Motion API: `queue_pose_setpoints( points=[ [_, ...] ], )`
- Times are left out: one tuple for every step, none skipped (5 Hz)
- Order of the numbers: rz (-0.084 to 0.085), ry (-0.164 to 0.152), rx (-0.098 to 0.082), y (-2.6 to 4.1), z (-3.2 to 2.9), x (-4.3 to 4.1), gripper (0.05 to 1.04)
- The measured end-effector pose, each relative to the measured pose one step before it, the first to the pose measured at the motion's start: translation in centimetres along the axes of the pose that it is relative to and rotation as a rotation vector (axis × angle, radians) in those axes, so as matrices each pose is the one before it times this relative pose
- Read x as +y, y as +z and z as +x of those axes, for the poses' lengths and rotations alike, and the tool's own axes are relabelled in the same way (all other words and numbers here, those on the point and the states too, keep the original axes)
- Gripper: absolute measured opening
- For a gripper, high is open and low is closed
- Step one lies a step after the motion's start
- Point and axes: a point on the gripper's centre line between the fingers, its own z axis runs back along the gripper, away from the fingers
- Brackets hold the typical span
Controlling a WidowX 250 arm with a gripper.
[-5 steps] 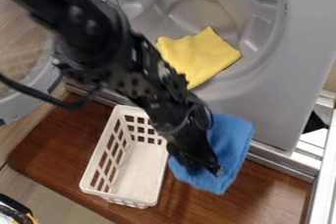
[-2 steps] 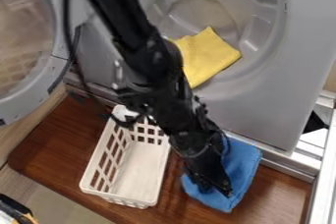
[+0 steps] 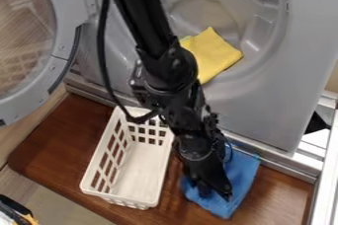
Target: Move the blue object from the sink to the blown surface
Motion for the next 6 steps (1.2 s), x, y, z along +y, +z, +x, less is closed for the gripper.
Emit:
queue_pose_setpoints(
  points=[
    [0.0078, 0.0008, 0.0060, -0.005, -0.132, 0.119, 0.618],
    [-0.0003, -0.0034, -0.0031, 0.369, -0.082, -0.042, 0.921],
    [-0.0037, -0.0065, -0.0161, 0.785, 0.268, -0.032, 1.016],
    [-0.0038, 0.0082, -0.0150, 1.306, 0.220, 0.422, 1.009],
    [0.0070, 0.0027, 0.0026, 1.848, 0.284, 0.478, 1.004],
    [-0.0058, 0.0002, -0.0362, 2.595, 0.398, 0.441, 1.002]
  ],
)
